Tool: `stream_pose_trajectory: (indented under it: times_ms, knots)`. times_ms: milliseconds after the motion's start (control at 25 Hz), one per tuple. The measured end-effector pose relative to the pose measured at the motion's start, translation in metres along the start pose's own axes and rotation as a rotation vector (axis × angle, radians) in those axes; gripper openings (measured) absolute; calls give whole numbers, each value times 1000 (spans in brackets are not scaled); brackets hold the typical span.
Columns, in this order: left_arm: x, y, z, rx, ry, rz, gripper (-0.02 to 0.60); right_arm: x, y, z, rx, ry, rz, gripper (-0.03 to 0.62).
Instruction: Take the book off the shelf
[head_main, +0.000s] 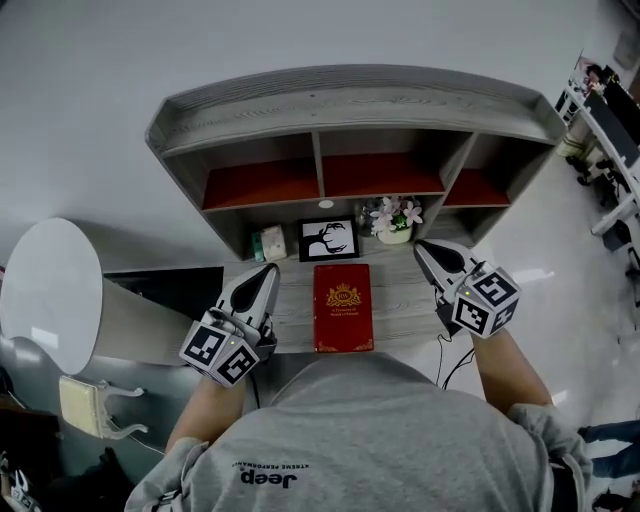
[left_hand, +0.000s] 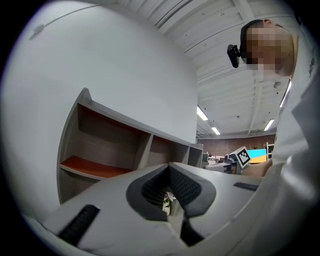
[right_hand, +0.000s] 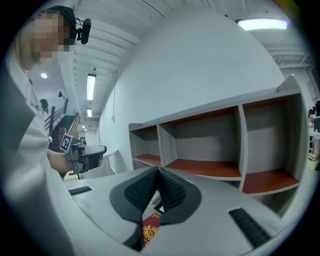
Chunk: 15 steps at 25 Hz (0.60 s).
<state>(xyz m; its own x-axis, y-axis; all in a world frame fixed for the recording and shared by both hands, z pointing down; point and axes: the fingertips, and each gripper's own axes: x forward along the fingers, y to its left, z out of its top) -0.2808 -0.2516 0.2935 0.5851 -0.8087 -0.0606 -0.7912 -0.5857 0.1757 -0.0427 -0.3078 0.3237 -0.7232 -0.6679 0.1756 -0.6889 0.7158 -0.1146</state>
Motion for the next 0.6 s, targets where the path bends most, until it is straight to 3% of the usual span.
stream_pose_trajectory:
  times_ms: [320,600]
  knots:
    - [2,-4,-9,50,28,4,14,5,6,-1,-69,-8,-13,15]
    - [5,-7,-9,56,31,-4,14,6,6,0,-57,-15,3,12]
